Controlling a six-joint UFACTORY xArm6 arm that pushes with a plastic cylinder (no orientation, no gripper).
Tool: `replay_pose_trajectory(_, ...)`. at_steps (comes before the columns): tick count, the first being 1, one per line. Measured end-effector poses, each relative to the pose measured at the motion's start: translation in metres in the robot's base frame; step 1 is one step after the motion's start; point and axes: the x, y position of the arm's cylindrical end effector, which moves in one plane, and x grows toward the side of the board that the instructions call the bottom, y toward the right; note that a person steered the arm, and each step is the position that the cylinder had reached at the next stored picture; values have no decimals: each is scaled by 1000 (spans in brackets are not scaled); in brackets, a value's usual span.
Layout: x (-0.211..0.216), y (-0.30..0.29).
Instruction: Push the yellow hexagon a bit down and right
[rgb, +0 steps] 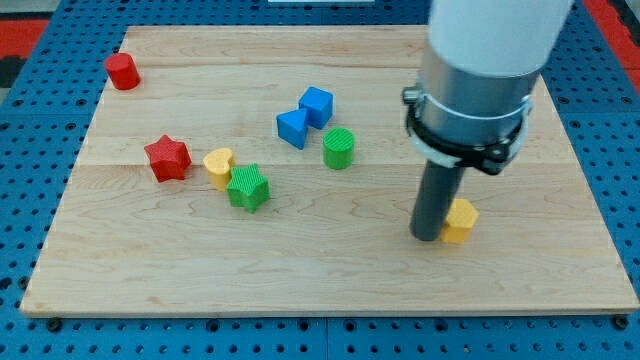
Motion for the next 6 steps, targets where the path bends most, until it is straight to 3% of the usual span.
replay_pose_trajectory(1,-1,31)
replay_pose_trajectory(2,-24,3)
replay_pose_trajectory(3,-38,34)
replay_pose_trajectory(4,-24,68)
replay_pose_trajectory(5,-18,28)
replay_pose_trajectory(6,18,-78)
